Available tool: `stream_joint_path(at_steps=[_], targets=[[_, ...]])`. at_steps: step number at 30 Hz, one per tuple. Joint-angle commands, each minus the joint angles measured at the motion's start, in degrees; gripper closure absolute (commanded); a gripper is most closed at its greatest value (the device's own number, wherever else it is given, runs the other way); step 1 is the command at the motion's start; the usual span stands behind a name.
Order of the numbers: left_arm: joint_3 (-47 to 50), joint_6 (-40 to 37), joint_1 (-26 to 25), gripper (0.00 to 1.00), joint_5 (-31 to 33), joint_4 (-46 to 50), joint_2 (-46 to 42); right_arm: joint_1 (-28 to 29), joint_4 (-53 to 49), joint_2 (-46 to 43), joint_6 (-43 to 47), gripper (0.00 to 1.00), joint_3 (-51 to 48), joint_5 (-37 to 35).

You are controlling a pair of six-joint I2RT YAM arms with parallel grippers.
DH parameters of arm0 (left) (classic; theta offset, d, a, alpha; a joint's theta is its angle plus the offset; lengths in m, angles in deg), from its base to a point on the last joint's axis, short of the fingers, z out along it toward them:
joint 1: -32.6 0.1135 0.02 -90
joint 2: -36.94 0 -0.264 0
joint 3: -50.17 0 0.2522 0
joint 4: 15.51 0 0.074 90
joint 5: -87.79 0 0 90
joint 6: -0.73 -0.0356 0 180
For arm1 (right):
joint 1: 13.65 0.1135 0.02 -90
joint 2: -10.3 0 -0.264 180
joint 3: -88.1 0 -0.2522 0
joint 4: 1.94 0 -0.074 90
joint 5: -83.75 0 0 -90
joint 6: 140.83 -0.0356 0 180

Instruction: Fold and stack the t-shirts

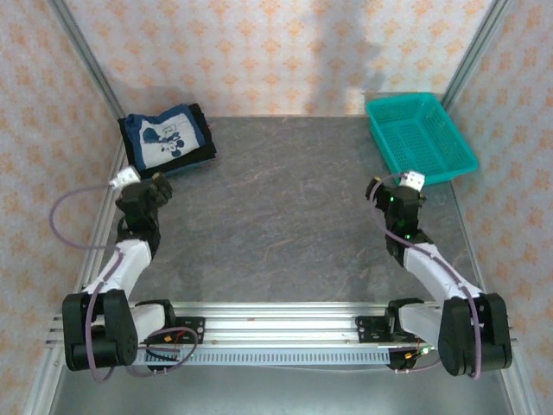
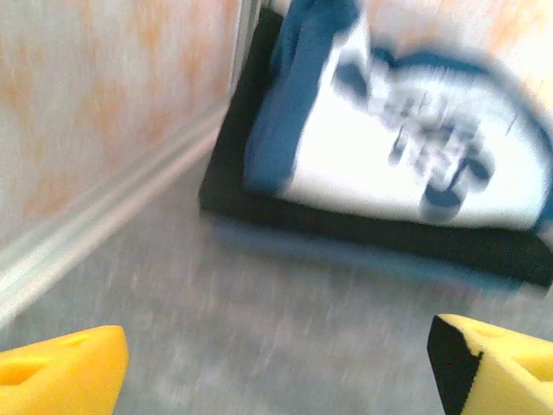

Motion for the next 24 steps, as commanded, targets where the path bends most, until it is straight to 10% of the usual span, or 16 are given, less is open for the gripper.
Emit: stream_joint_path(at_steps=[1, 7, 15, 24], targets=[[-14.39, -1.22, 1.56, 0.14, -3.21, 9.32, 5.67, -0.18, -15.37, 0.10, -4.07, 0.01, 6.66, 13.10], [-32.83, 8.11, 6.88, 0.23, -16.92, 13.28, 21.96, 0.09, -16.22, 3.22, -8.50, 0.00, 10.57, 24.85], [-51.37, 12.40, 8.67, 0.60, -27.26, 12.81, 42.20, 0.35, -19.22, 1.52, -8.22, 0.00, 11.42, 28.48], [-63.33, 9.84, 9.15, 0.69, -12.59, 19.95, 54.35, 0.35, -20.47, -1.03, -8.74, 0.00, 9.44, 28.61]])
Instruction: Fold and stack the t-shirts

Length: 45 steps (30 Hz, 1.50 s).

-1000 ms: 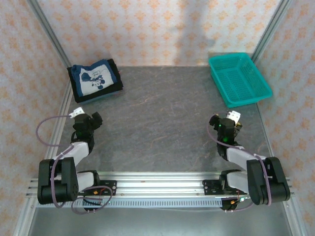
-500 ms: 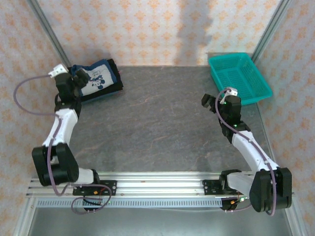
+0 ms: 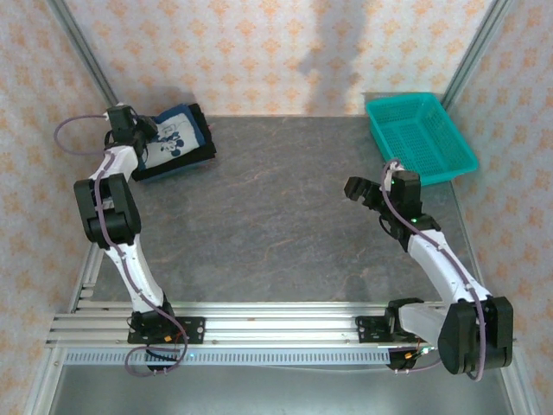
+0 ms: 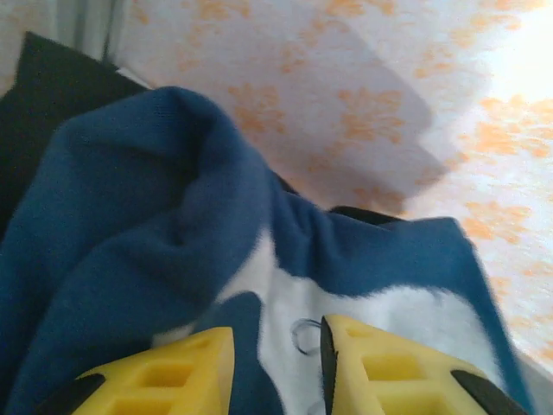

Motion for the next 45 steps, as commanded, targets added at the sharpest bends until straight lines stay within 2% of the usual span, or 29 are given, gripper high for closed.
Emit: stream_joint_path(at_steps=[1, 5, 9, 11, 14, 17, 20, 24, 26, 30, 32, 36, 39, 43, 45], targets=[[-5.51, -1.41, 1.05, 0.69, 8.66, 4.35, 2.02, 0.35, -1.44, -1.94, -0.78, 0.01, -0.15, 1.02], [-12.90, -1.27, 1.54, 0.69, 16.07, 13.35, 6.98, 0.31, -2.35, -3.33, -0.79, 0.01, -0.19, 0.90], [-13.74, -0.38, 1.93, 0.68, 15.87, 13.42, 7.58, 0.32, -3.11, -4.18, -0.37, 0.01, 0.02, 1.10], [-14.22, 0.65, 2.25, 0.68, 17.95, 15.42, 8.10, 0.32, -3.40, -4.19, -0.32, 0.01, 0.32, 0.84], [-13.45, 2.15, 3.29, 0.67, 15.45, 15.31, 8.77, 0.40, -3.31, -4.66, -0.77, 0.01, 0.71, 1.30], [-12.77, 3.03, 3.76, 0.66, 17.43, 16.69, 8.11, 0.45, -4.05, -5.61, -0.57, 0.01, 1.11, 1.58], [-13.13, 5.27, 4.60, 0.60, 17.63, 17.24, 6.42, 0.39, -5.48, -7.01, -0.35, 0.01, 1.82, 2.07], [-14.48, 5.57, 5.39, 0.46, 14.35, 17.86, 2.05, 0.39, -7.15, -9.20, -0.08, 0.01, 2.13, 2.04], [-12.28, 5.65, 5.36, 0.43, 11.68, 17.18, -2.57, 0.40, -7.95, -10.08, -0.06, 0.01, 1.88, 1.88], [5.69, 4.13, 3.61, 0.37, 6.53, 8.16, -20.35, 0.39, -9.03, -12.49, 0.47, 0.01, 0.07, 0.09], [15.11, 0.34, 1.36, 0.34, 7.72, 5.95, -29.30, 0.33, -8.26, -13.85, 0.23, 0.01, -1.76, -1.24], [33.21, -5.76, -5.11, 0.26, 14.16, 3.23, -45.37, 0.09, -4.65, -15.08, -0.41, 0.01, -6.24, -4.61], [43.92, -6.88, -8.53, 0.26, 17.53, 1.25, -52.67, -0.04, -1.70, -14.07, -0.02, 0.01, -8.96, -9.36], [58.52, -6.37, -10.01, 0.23, 19.33, -8.23, -59.84, -0.22, 4.44, -12.13, 1.94, 0.01, -13.13, -16.51], [62.04, -8.72, -10.51, 0.22, 20.40, -9.36, -61.57, -0.29, 8.02, -11.85, 2.67, 0.01, -15.30, -20.30]])
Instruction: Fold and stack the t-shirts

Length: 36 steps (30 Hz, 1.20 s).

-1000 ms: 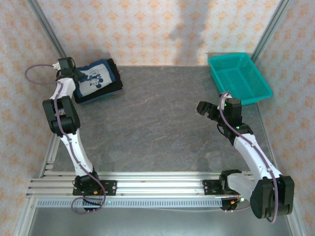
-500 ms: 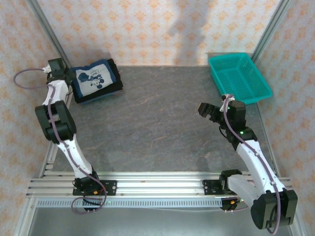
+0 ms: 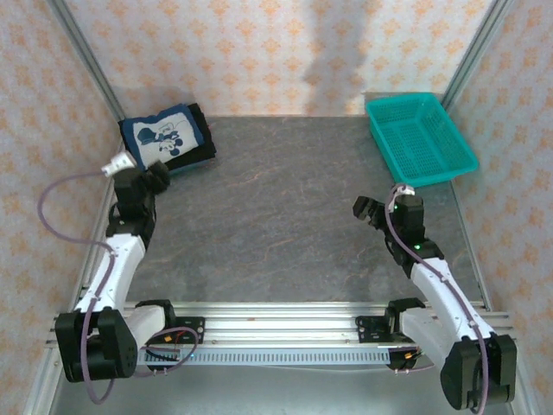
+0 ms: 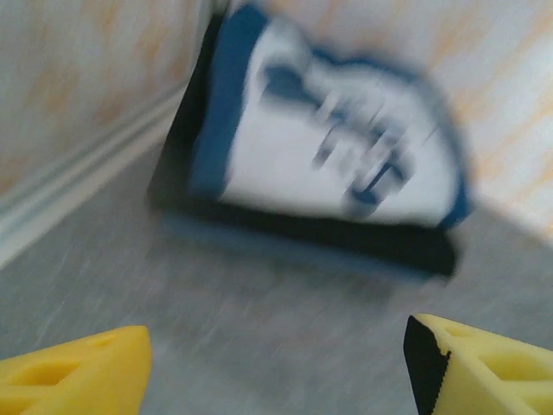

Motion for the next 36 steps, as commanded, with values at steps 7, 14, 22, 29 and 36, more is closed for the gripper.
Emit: stream_joint_path(at_steps=[7, 14, 22, 29, 36], targets=[[10.86, -7.18, -0.68, 0.21, 4.78, -14.26, 0.06, -2.44, 16.24, 3.96, 8.52, 0.00, -4.06, -16.18], [8.85, -8.67, -1.53, 0.17, 5.90, -24.38, 12.42, -4.13, 36.90, 14.88, 5.68, 0.00, -10.24, -19.29], [10.41, -13.23, -6.47, 0.14, 11.28, -33.29, 18.84, -4.13, 46.44, 27.12, 12.94, 0.01, -5.41, -17.88], [7.23, -18.82, -12.42, 0.14, 16.22, -33.46, 23.68, -4.39, 54.33, 36.85, 12.83, 0.00, -5.08, -19.24], [7.22, -19.13, -12.43, 0.12, 15.10, -33.35, 23.89, -4.62, 59.23, 39.00, 12.88, 0.01, -5.62, -19.94]])
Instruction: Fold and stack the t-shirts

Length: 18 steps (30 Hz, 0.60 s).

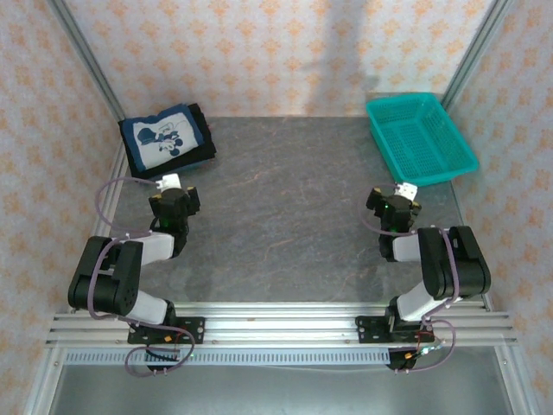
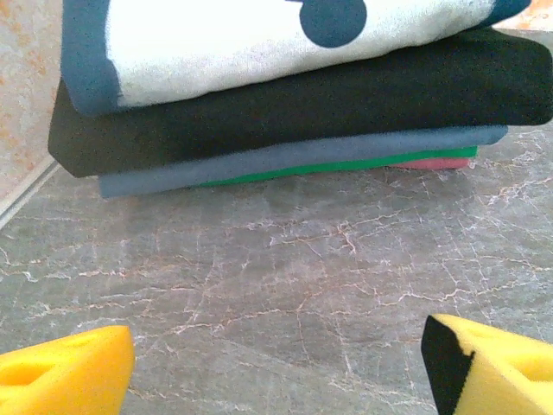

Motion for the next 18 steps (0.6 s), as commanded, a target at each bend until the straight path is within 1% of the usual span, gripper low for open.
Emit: stream_joint_path(at_steps=[1, 2, 4, 5, 7, 8, 9, 10, 18], targets=[[-0.51, -2.18, 0.05, 0.12, 1.46, -1.97, 0.01, -0.24, 0.77, -0.83, 0.49, 0.01, 0.54, -1.29], [0.22, -2.42, -0.21, 0.07, 1.23, -3.33, 0.26, -0.24, -1.42, -1.44, 0.39, 0.01, 1.06, -1.42], [2.80, -2.91, -0.66, 0.05, 2.58, -10.37, 2.46, -0.23, 2.98, -0.03, 0.47, 0.01, 0.04, -1.67], [2.13, -2.55, -0.68, 0.05, 2.70, -8.40, 1.93, -0.31, 3.27, -0.14, 0.47, 0.01, -0.14, -1.76], [2.35, -2.70, -0.75, 0.05, 2.83, -9.05, 2.19, -0.23, 1.10, -0.84, 0.38, 0.01, 0.28, -1.93], [2.09, -2.41, -0.76, 0.04, 2.74, -7.52, 1.74, -0.25, 1.69, -0.60, 0.47, 0.01, 0.23, -2.02], [2.41, -2.73, -0.77, 0.02, 2.81, -9.15, 2.20, -0.17, 2.61, -0.40, 0.47, 0.01, 0.04, -2.14], [2.03, -2.39, -0.71, 0.00, 2.59, -7.69, 1.81, -0.01, 2.50, -0.50, 0.53, 0.01, 0.03, -2.52], [2.23, -2.51, -0.68, 0.00, 2.68, -8.29, 1.94, 0.16, 1.29, -0.31, 0.47, 0.01, 0.70, -3.34]])
